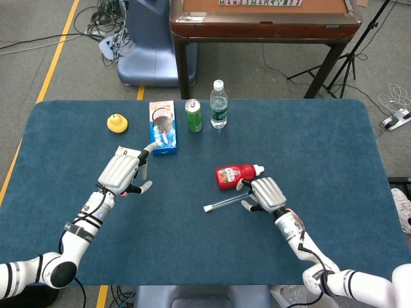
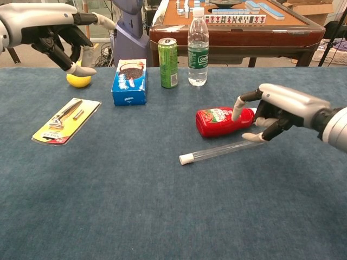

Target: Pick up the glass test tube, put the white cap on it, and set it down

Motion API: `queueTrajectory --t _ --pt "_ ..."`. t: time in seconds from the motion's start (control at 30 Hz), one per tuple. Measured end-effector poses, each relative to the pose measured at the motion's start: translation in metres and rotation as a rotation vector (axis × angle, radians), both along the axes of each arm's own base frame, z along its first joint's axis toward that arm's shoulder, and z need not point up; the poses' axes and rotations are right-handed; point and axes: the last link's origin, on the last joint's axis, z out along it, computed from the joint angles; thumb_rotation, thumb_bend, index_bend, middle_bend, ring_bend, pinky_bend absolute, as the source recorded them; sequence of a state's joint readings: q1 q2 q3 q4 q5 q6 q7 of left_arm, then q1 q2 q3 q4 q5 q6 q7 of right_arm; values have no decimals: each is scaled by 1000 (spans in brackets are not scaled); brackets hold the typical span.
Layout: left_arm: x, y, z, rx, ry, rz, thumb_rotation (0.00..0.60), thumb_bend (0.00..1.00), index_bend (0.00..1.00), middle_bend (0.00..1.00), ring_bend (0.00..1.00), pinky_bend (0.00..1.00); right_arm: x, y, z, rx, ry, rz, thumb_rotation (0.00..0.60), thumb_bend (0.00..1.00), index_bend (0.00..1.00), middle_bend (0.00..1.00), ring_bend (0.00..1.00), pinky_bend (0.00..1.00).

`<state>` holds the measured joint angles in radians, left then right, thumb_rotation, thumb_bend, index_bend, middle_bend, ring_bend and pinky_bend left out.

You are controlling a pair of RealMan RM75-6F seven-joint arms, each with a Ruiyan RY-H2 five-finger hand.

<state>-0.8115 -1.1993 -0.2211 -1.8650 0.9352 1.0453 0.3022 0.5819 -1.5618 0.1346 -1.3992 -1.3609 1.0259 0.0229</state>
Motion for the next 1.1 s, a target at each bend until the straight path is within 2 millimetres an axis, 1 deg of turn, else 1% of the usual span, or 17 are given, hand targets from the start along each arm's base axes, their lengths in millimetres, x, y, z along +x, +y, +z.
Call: queueTrajectory --t 0.07,0.1,0.17,0.23,0.3,0.33,0.43,0.5,0.6,0.67,0.8,0.9,1.0,1.07,1.1 --pt "-6 -1 6 11 15 10 600 266 0 536 531 943 0 2 17 -29 21 14 600 351 516 1000 1000 1000" --pt "-12 -2 10 21 25 19 600 266 0 524 519 914 -1 3 28 -50 41 22 600 365 542 1000 1000 1000" --pt "-21 -4 18 40 39 36 600 266 0 498 494 845 -3 7 47 -81 76 29 600 384 574 1000 1000 1000" --pt "-33 -9 24 65 47 56 600 266 8 485 480 797 -8 13 69 -118 122 30 600 394 595 996 1000 1000" --pt "-46 -14 30 97 58 75 600 266 28 472 462 733 -14 19 90 -155 168 21 600 411 624 963 995 1000" --pt "-52 -16 33 111 64 84 600 266 36 459 447 686 -17 23 99 -172 187 15 600 414 631 941 984 1000" --pt "-75 -26 43 158 90 124 600 266 51 409 386 566 -28 35 124 -224 237 -16 600 415 637 854 892 1000" --pt "-91 -34 50 191 105 154 600 266 66 388 356 524 -36 43 136 -258 257 -41 600 416 637 808 844 1000" --pt "-113 -47 59 239 122 195 600 266 87 364 332 471 -47 55 146 -301 268 -73 600 415 637 745 790 1000" --pt "-127 -56 64 269 132 219 600 266 92 355 320 446 -55 62 151 -324 275 -93 600 415 637 723 760 1000" --pt "-157 -84 73 328 154 275 600 266 93 339 303 425 -69 77 159 -369 293 -123 600 416 637 709 724 1000" --pt "-170 -104 76 356 162 293 600 266 93 332 298 401 -77 89 163 -393 326 -135 600 416 637 709 720 1000" --pt "-177 -123 76 371 170 292 600 266 93 326 294 374 -83 100 165 -406 346 -155 600 416 637 697 699 997" --pt "-180 -133 74 368 180 290 600 266 94 316 286 354 -86 108 166 -411 344 -170 600 416 637 679 669 956" --pt "-180 -140 73 366 189 287 600 266 94 313 283 350 -87 111 166 -414 343 -176 600 416 637 668 652 915"
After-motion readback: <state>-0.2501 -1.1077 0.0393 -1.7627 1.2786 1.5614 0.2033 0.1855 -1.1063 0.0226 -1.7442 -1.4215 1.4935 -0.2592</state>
